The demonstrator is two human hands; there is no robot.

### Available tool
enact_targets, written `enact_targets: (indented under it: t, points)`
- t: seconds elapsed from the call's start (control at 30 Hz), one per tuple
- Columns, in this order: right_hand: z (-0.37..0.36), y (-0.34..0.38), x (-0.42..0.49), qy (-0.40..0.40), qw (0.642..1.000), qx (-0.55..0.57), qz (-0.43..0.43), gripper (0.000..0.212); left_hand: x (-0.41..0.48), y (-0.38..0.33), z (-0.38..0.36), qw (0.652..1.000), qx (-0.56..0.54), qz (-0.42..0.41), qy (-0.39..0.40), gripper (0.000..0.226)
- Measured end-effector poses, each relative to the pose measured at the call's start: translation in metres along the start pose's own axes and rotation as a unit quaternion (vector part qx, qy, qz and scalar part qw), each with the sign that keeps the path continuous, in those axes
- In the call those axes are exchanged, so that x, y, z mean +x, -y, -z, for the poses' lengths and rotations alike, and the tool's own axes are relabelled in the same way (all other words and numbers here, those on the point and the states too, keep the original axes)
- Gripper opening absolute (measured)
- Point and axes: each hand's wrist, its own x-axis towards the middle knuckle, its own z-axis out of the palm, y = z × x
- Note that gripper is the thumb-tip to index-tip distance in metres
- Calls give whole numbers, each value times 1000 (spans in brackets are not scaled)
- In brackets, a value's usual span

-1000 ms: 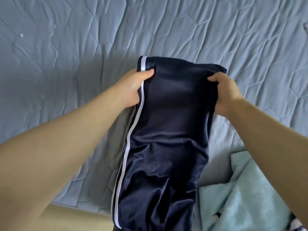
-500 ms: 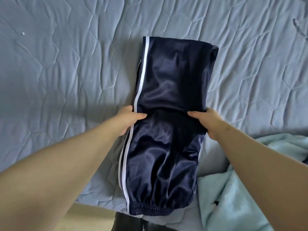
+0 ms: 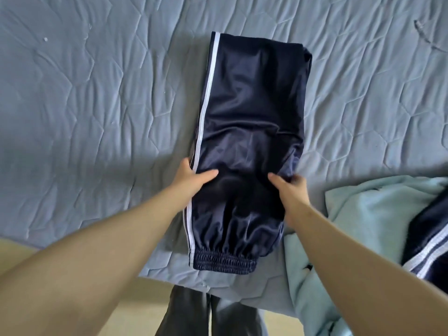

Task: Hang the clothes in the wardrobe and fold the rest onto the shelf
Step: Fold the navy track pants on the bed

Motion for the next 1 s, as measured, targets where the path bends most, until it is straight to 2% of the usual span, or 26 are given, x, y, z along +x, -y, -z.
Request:
enact_targets:
  t: [0.1, 0.2, 0.27, 0.3, 0.33, 0.4, 0.5, 0.57, 0.67, 0.77, 0.87, 0.93, 1.0]
  points:
    - [3, -40, -28, 39, 997, 16, -60, 46, -26, 42, 2, 998, -42, 54, 15, 58]
    - [7, -65, -43, 59, 996, -31, -52, 38, -41, 69, 2, 998, -38, 40, 37, 51]
    - [14, -71, -44, 37, 996, -74, -27, 20, -44, 75, 0, 999, 30, 17, 5, 40]
    - [18, -72, -44, 19, 996, -90, -19, 7, -43, 76, -1, 999, 38, 13, -18, 32]
    - [23, -72, -44, 2, 995, -95, -11, 6, -44, 75, -1, 999, 14, 14, -31, 23]
    - [30, -75, -43, -4, 997, -79, -12, 15, -45, 74, -1, 997, -59, 36, -21, 16]
    - [34, -80, -46, 30, 997, -33, -60, 9, -47, 75, -2, 996, -61, 63, 22, 37]
    - [30, -76, -44, 39, 995, 7, -88, 29, -45, 67, -1, 989, -126, 64, 46, 40]
    - [21, -48, -29, 28, 995, 60, -73, 31, -28, 40, 3, 965, -238, 95, 55, 47]
    - [12, -8, -2, 37, 995, 87, -41, 32, -3, 10, 11, 968, -222, 82, 83, 47]
    - [4, 22, 19, 61, 997, 45, -16, 35, 16, -15, 12, 981, -149, 44, 119, 37]
    - [0, 32, 24, 65, 997, 12, -38, 47, 22, -24, 11, 989, -92, 42, 111, 42]
    - [-3, 40, 22, 91, 993, 13, -76, 47, 21, -33, 10, 987, -80, 67, 121, 49]
